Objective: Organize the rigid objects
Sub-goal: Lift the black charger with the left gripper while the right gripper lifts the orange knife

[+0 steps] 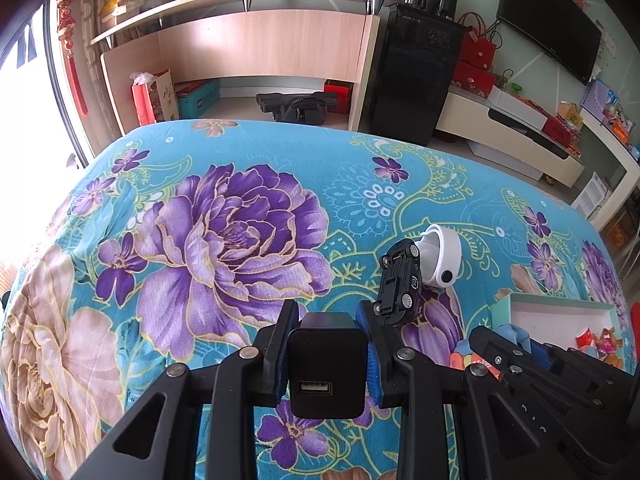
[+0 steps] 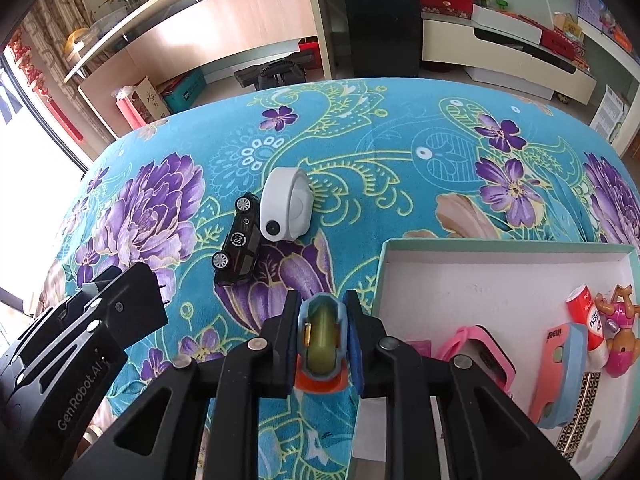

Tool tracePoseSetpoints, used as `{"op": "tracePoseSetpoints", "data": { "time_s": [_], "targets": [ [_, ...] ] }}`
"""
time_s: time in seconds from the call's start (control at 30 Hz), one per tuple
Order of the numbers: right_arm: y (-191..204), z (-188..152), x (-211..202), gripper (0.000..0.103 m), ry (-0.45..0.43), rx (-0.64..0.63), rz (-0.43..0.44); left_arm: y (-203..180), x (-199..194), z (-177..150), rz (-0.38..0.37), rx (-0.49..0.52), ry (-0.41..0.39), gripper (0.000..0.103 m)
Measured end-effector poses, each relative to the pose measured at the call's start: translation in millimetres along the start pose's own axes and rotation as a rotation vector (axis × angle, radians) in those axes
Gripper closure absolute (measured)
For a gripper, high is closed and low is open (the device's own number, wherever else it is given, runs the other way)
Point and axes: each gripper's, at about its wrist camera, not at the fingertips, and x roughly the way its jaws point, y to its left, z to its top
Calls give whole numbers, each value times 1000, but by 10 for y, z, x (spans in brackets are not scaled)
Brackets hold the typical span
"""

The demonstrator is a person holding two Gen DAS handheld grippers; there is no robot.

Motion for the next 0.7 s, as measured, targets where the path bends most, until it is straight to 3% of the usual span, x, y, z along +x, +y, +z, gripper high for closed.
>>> {"op": "tracePoseSetpoints", "data": {
  "time_s": [0.4, 0.7],
  "targets": [
    [-14, -15, 89, 81, 23, 6, -9, -31, 45, -15, -6, 11, 16, 71],
    [-157, 38, -146, 81, -30, 69, 20, -11, -79, 19, -12, 4, -18, 71]
  ]
}}
